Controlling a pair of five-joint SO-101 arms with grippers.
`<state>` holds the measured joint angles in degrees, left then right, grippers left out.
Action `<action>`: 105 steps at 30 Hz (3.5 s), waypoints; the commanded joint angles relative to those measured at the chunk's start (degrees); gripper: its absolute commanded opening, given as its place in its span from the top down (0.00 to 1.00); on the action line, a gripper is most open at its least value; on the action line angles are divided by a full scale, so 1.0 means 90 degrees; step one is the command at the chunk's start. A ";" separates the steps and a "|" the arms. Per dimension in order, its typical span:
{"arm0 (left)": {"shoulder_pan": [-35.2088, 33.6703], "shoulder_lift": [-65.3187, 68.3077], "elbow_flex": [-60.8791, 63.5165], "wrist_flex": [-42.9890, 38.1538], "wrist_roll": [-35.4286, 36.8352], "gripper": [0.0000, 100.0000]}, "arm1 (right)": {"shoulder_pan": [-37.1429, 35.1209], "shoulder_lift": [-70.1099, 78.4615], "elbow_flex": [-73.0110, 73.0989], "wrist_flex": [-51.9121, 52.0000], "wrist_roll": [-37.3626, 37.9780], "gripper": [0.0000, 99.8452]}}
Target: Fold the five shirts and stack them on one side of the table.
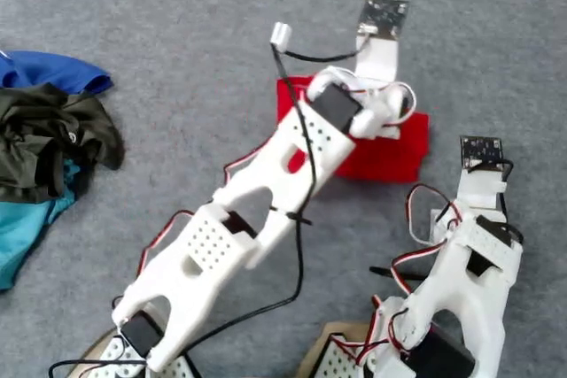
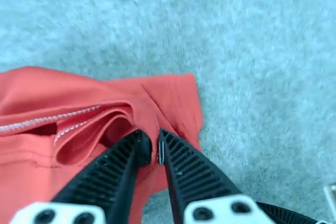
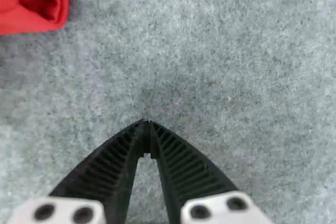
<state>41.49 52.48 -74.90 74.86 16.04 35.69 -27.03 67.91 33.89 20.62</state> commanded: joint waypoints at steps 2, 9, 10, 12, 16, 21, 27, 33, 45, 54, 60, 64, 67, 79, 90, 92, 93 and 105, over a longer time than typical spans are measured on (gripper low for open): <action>0.0068 -0.0122 0.0039 -0.0488 0.0029 0.98 | 0.0063 -0.0073 -0.0161 -0.0098 -0.0068 1.00; 0.0244 -0.0103 0.0049 -0.0742 0.0029 0.98 | 0.0054 -0.0063 -0.0161 -0.0098 -0.0068 1.00; 0.0293 -0.0103 0.0049 -0.0781 0.0029 0.98 | 0.0054 -0.0063 -0.0161 -0.0098 -0.0068 1.00; 0.0381 -0.0093 0.0049 -0.0781 0.0029 0.98 | 0.0054 -0.0063 -0.0161 -0.0098 -0.0068 1.00; 0.0527 -0.0034 0.0049 -0.0801 0.0029 0.98 | 0.0054 -0.0063 -0.0161 -0.0098 -0.0068 1.00; 0.0567 0.0230 0.0010 -0.0762 0.0059 0.98 | 0.0054 -0.0063 -0.0161 -0.0098 -0.0039 1.00; 0.0547 0.0239 -0.0166 -0.0459 0.0459 0.80 | 0.0054 -0.0054 -0.0161 -0.0098 -0.0029 0.99; 0.0215 0.0239 -0.0996 0.0088 0.0645 0.77 | 0.0044 -0.0054 -0.0161 -0.0098 -0.0029 0.99; -0.2276 -0.0083 -0.2315 0.2256 -0.0107 0.96 | -0.0132 -0.0073 -0.2183 0.1915 0.0508 0.99; -0.3565 -0.0103 -0.2325 0.2891 -0.0449 0.98 | -0.2466 0.0005 -0.5182 0.3683 0.0479 0.99; -0.3712 -0.0562 -0.1797 0.2921 -0.0674 0.98 | -0.2926 0.1187 -0.6637 0.3692 0.0469 0.99; -0.3556 -0.1441 -0.0606 0.2921 -0.0674 0.98 | -0.2945 0.2877 -0.7878 0.4063 0.0547 0.99; -0.3292 -0.2310 0.0850 0.2921 -0.0684 0.98 | -0.3121 0.4068 -0.8982 0.4630 0.0781 0.99; -0.3136 -0.5260 0.6799 0.1651 -0.0371 0.98 | -0.4000 0.5885 -1.1365 0.7082 0.0957 0.99; -0.3038 -0.7067 1.1731 -0.2657 0.0117 0.98 | -0.3893 0.6862 -1.1365 0.6808 0.0674 0.99; -0.3038 -0.7096 1.2308 -0.3497 0.0098 0.98 | -0.3873 0.6852 -1.1365 0.6857 0.0664 0.99; -0.3038 -0.7096 1.2532 -0.3829 0.0088 0.98 | -0.3883 0.6833 -1.1375 0.6916 0.0664 0.99; -0.3057 -0.7096 1.3109 -0.4855 0.0068 0.98 | -0.3570 0.7468 -1.1209 0.5255 0.0664 0.99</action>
<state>14.07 -8.88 43.08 32.13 16.48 1.76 39.69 -32.04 85.85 27.03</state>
